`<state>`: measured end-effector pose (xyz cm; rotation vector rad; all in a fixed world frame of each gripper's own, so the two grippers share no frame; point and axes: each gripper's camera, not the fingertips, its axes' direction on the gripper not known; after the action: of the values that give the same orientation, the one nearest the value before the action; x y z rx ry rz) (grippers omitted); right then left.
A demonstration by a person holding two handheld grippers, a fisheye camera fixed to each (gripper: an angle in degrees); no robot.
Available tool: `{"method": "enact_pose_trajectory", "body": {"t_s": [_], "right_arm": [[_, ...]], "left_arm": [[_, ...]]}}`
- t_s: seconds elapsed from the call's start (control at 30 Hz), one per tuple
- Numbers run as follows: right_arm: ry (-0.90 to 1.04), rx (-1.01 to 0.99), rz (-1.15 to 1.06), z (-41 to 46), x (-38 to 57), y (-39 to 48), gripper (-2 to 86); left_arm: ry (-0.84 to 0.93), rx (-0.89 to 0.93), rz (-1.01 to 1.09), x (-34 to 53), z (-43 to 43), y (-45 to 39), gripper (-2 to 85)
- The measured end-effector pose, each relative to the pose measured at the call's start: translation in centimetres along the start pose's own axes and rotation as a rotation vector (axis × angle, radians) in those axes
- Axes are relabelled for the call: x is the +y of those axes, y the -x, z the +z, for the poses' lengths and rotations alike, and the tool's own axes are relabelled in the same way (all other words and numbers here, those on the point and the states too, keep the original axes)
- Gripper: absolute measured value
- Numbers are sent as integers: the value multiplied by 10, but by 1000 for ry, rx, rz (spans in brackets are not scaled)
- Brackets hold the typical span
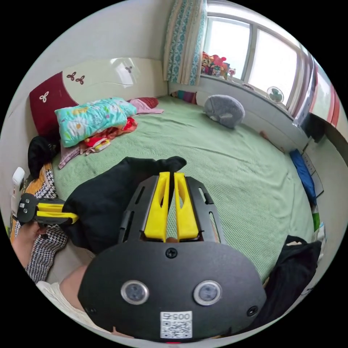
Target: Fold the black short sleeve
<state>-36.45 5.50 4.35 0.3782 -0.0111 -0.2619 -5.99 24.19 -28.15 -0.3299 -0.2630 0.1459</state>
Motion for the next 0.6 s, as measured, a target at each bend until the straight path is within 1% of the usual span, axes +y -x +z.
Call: {"method": "enact_pose_trajectory", "body": {"t_s": [0.1,0.13,0.2,0.23,0.27,0.33,0.37,0.47,0.53,0.6], "right_arm": [[-38,-13,20,14,-38,26,-9],[-21,-11,68,25,-53,34,-4],[63,-18,136,45,-72,44,16],[149,-65,146,59,-77,53,43],[213,-136,136,69,-76,63,59],[218,-198,72,74,-60,83,74],[226,-219,15,76,-43,98,81],[308,-250,-133,79,8,134,90],[325,-259,-172,78,34,150,99],[345,-283,-161,80,51,163,97]], "left_arm": [[-13,-62,-53,-17,-24,44,56],[-25,-73,-92,-25,-28,65,58],[-44,-132,-132,-36,-26,96,68],[-10,-191,-191,-41,-17,119,81],[45,-211,-246,-43,-5,142,88],[99,-199,-348,-35,8,171,86],[93,-177,-386,-26,9,183,81],[37,-147,-370,-5,0,188,75],[20,-150,-334,1,-3,180,75],[29,-178,-269,0,-2,168,76]]}}
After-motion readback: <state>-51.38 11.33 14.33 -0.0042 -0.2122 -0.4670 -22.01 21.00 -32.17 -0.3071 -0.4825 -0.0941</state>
